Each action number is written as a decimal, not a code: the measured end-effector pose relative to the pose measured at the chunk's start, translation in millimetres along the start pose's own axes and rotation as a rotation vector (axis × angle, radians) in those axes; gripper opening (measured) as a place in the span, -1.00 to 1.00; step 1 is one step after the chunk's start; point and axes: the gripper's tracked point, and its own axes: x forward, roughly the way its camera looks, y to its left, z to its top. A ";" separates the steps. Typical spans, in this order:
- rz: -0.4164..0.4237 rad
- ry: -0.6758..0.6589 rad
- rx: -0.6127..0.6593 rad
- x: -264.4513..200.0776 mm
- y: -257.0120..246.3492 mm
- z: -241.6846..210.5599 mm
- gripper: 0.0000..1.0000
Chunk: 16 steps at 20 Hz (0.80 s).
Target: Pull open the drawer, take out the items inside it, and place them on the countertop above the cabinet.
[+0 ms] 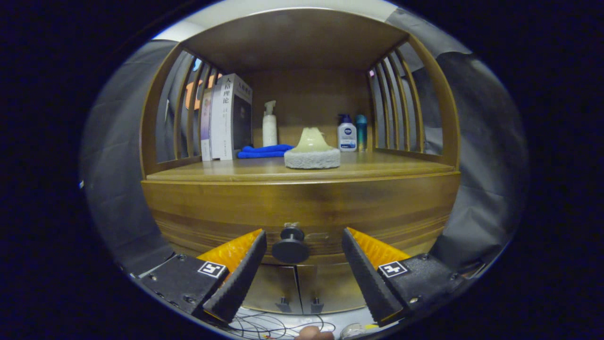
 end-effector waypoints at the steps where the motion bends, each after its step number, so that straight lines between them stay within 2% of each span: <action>1: -0.001 -0.016 -0.001 -1.5 -0.2 4.7 1.00; 5: 0.033 -0.070 -0.021 -29.4 3.8 34.1 1.00; 8: 0.039 -0.099 -0.053 -90.3 -13.6 47.7 1.00; 16: 0.042 -0.143 -0.067 -190.6 -48.6 32.8 1.00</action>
